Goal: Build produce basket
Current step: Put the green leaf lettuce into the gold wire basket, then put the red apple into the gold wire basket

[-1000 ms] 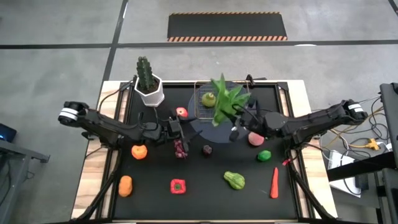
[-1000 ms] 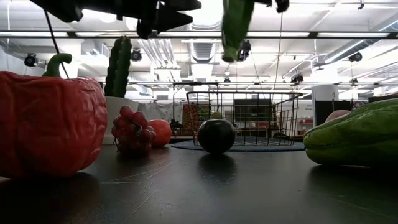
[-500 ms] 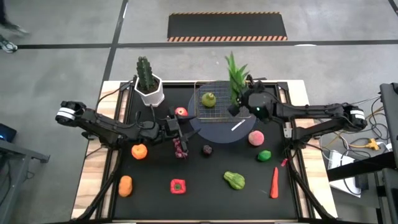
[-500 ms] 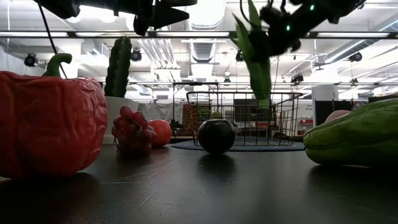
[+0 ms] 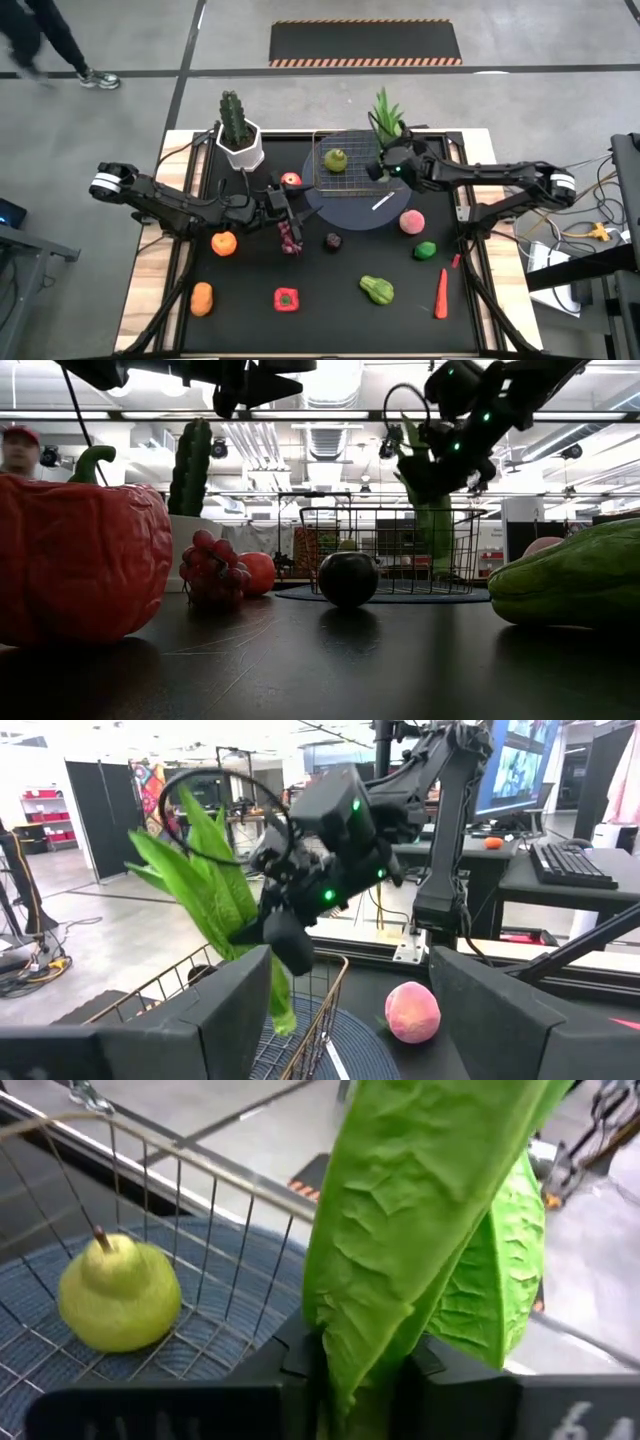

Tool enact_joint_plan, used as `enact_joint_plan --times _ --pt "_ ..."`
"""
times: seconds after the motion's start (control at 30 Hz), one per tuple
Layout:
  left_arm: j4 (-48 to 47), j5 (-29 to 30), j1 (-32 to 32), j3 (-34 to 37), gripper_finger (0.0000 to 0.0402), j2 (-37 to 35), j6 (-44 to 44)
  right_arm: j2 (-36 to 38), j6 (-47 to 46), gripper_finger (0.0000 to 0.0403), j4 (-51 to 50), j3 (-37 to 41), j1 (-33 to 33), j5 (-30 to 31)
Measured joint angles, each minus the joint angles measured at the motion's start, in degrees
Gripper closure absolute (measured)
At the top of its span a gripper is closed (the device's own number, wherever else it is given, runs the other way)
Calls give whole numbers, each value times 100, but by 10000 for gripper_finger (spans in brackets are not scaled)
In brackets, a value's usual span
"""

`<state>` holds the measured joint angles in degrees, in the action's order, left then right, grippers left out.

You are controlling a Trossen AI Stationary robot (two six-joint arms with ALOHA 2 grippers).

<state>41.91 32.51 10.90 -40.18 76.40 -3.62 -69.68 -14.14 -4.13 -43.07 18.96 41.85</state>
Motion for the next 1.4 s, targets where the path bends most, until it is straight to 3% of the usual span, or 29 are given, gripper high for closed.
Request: enact_joint_plan --times 0.23,0.6,0.83,1.07,1.23,1.4 --pt "1 0 2 0 146 2 17 -349 -144 287 12 0 22 19" --pt "-1 -2 2 0 146 20 28 -210 14 197 12 -2 22 23" --pt "1 -2 2 0 146 20 46 108 71 156 -1 -2 20 28" --pt "-18 -2 2 11 146 20 78 718 118 140 -350 -4 -17 -129" --pt "-285 -8 2 31 146 20 480 1311 19 145 -611 -4 -164 -1104" --pt "-870 -15 2 37 146 20 1046 1815 99 157 -663 -4 -390 -3595"
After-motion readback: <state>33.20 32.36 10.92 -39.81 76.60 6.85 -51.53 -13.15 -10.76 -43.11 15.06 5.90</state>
